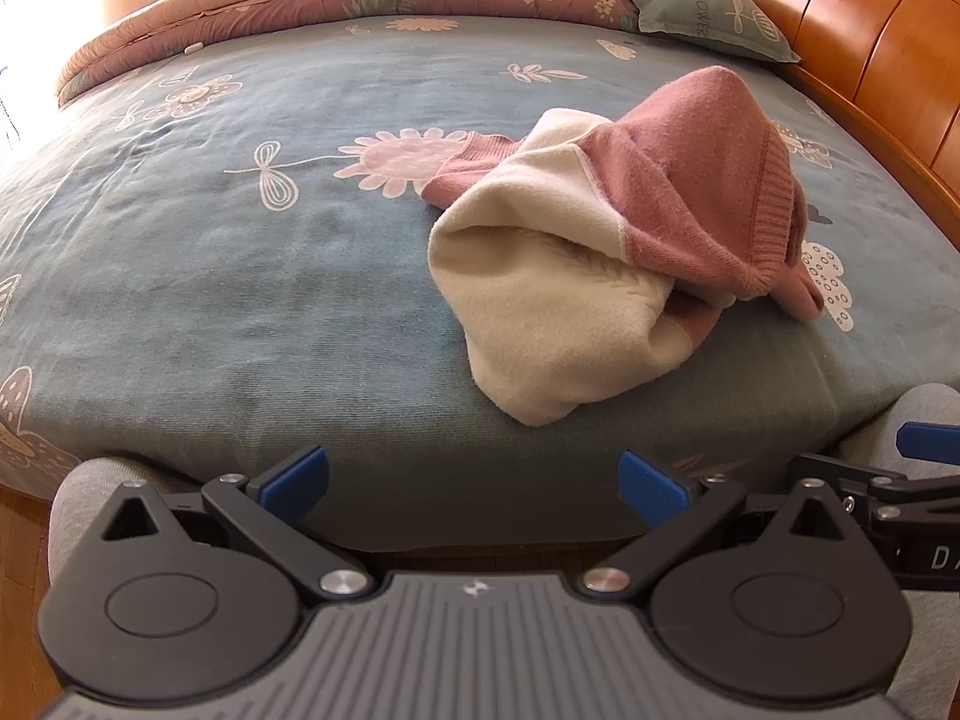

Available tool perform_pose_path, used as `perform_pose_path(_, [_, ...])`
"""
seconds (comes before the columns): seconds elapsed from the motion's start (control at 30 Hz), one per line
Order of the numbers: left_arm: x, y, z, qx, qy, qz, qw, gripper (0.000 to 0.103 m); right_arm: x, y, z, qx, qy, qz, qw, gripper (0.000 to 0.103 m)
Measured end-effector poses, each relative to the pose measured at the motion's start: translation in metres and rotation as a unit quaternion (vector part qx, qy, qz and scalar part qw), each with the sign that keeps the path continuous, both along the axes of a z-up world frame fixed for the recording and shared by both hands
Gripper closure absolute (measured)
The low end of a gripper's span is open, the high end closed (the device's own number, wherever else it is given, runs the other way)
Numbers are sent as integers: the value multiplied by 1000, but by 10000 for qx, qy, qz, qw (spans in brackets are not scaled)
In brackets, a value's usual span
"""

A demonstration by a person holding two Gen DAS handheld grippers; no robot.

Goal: Fold clothes

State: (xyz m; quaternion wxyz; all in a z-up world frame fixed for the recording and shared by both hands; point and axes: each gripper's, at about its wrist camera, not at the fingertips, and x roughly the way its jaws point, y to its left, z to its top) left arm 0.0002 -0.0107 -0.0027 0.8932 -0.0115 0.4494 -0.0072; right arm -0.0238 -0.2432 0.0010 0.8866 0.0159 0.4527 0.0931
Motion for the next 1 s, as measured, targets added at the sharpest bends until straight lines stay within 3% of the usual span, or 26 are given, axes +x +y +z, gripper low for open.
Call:
perform_pose_path(0.67, [4, 3, -4, 23, 37, 105, 9999, 1, 6, -1, -7, 47, 108, 6, 9999, 0])
perform_pose_path(1.0, [19, 7, 11, 113, -229, 180, 9995, 1, 9, -6, 8, -97, -128, 141, 9998, 0])
